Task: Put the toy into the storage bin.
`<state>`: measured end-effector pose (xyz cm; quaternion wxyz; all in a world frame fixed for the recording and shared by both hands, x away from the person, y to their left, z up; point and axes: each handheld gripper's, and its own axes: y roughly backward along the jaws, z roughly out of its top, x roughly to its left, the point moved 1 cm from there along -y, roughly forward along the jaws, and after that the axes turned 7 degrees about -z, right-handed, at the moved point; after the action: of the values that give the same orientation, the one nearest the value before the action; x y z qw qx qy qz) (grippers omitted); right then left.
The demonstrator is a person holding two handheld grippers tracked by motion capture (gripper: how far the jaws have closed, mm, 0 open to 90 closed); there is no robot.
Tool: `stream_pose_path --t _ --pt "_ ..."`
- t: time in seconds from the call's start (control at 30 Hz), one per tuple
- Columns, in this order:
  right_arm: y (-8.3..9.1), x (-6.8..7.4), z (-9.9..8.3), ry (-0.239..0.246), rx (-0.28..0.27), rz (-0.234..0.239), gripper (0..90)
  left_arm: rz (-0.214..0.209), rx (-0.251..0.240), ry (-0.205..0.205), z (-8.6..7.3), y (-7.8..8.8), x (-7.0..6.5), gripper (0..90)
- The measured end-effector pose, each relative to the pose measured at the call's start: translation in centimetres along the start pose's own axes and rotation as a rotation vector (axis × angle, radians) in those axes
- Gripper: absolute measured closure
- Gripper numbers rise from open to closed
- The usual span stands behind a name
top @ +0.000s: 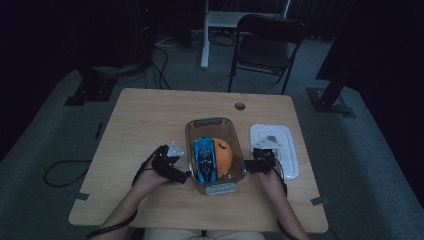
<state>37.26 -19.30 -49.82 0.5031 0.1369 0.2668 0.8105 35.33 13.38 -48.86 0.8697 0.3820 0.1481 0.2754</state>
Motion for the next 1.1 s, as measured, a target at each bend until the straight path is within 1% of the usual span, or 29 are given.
stream_pose_path --t 0.07,0.1,0.13,0.17,0.2,0.23,0.27,0.3,0.37,0.47,0.5,0.53,0.57,0.6,0.63,0.67,0.7,0.77,0.83,0.9,0.93,0.97,1.0,1.07,1.1 --pt "0.8 -0.4 0.1 -0.006 0.006 -0.033 14.0 -0.005 -0.001 -0.004 0.0 -0.1 -0.1 3.4" --pt "0.8 -0.4 0.1 -0.006 0.006 -0.033 14.0 -0.008 -0.001 -0.004 -0.1 -0.1 -0.2 3.4" --pt "1.5 -0.9 0.1 -0.02 0.017 -0.043 13.5 -0.014 -0.002 -0.002 -0.2 -0.2 -0.3 3.4" --pt "1.5 -0.9 0.1 -0.02 0.017 -0.043 13.5 -0.014 -0.002 -0.002 -0.2 -0.2 -0.3 3.4" --pt "1.8 -1.2 0.1 -0.022 0.016 -0.064 13.2 -0.016 -0.006 -0.002 -0.2 -0.2 -0.3 3.4" --pt "2.3 -1.7 -0.2 -0.001 0.013 -0.113 12.5 -0.023 -0.012 0.005 -0.4 -0.2 -0.3 3.4" --pt "2.3 -1.7 -0.2 -0.001 0.013 -0.113 12.5 -0.023 -0.012 0.005 -0.4 -0.2 -0.3 3.4" --pt "2.6 -2.3 -0.5 -0.003 0.028 -0.15 12.4 -0.027 -0.021 0.013 -0.6 -0.3 -0.4 3.3" --pt "2.8 -2.9 -0.9 -0.027 0.032 -0.179 12.4 -0.029 -0.022 0.014 -0.6 -0.3 -0.4 3.4" --pt "3.2 -3.9 -1.5 -0.092 0.027 -0.23 13.9 -0.03 -0.013 0.007 -0.8 -0.6 -0.6 2.9" --pt "3.2 -4.2 -1.7 -0.12 0.034 -0.247 13.9 -0.03 -0.012 0.006 -0.8 -0.6 -0.7 2.9" --pt "3.2 -4.5 -1.8 -0.136 0.038 -0.26 14.2 -0.028 -0.009 0.004 -0.9 -0.7 -0.7 2.9" --pt "3.2 -4.5 -1.8 -0.136 0.038 -0.26 14.2 -0.028 -0.009 0.004 -0.9 -0.7 -0.7 2.9" --pt "3.2 -4.8 -1.9 -0.144 0.043 -0.278 14.2 -0.028 -0.009 0.004 -0.9 -0.7 -0.7 2.9" --pt "3.1 -5.2 -2.1 -0.167 0.049 -0.302 18.2 -0.03 -0.015 0.008 -1.0 -0.7 -0.7 2.9" --pt "3.1 -5.4 -2.2 -0.176 0.052 -0.311 18.5 -0.03 -0.017 0.009 -1.1 -0.8 -0.7 2.9" --pt "2.9 -5.6 -2.3 -0.184 0.06 -0.316 21.7 -0.031 -0.018 0.011 -1.1 -0.8 -0.8 2.9" --pt "2.5 -5.9 -2.4 -0.201 0.078 -0.319 22.7 -0.035 -0.018 0.01 -1.2 -0.9 -0.9 2.9" --pt "2.0 -6.0 -2.5 -0.202 0.088 -0.327 30.2 -0.039 -0.02 0.013 -1.3 -1.0 -0.9 2.9" --pt "1.7 -6.1 -2.6 -0.213 0.09 -0.337 33.7 -0.04 -0.021 0.016 -1.4 -1.0 -0.9 2.9" --pt "1.5 -6.2 -2.6 -0.217 0.095 -0.341 41.5 -0.041 -0.023 0.018 -1.5 -1.1 -0.9 2.9" --pt "1.4 -6.2 -2.6 -0.216 0.099 -0.342 45.6 -0.042 -0.024 0.017 -1.5 -1.1 -0.9 2.9" --pt "1.2 -6.3 -2.7 -0.222 0.104 -0.348 45.9 -0.044 -0.024 0.017 -1.6 -1.1 -0.9 2.9" --pt "1.1 -6.3 -2.7 -0.224 0.114 -0.339 55.1 -0.045 -0.024 0.017 -1.6 -1.2 -0.9 2.9" --pt "1.0 -6.3 -2.8 -0.223 0.117 -0.339 55.3 -0.045 -0.023 0.015 -1.6 -1.2 -0.9 2.9"
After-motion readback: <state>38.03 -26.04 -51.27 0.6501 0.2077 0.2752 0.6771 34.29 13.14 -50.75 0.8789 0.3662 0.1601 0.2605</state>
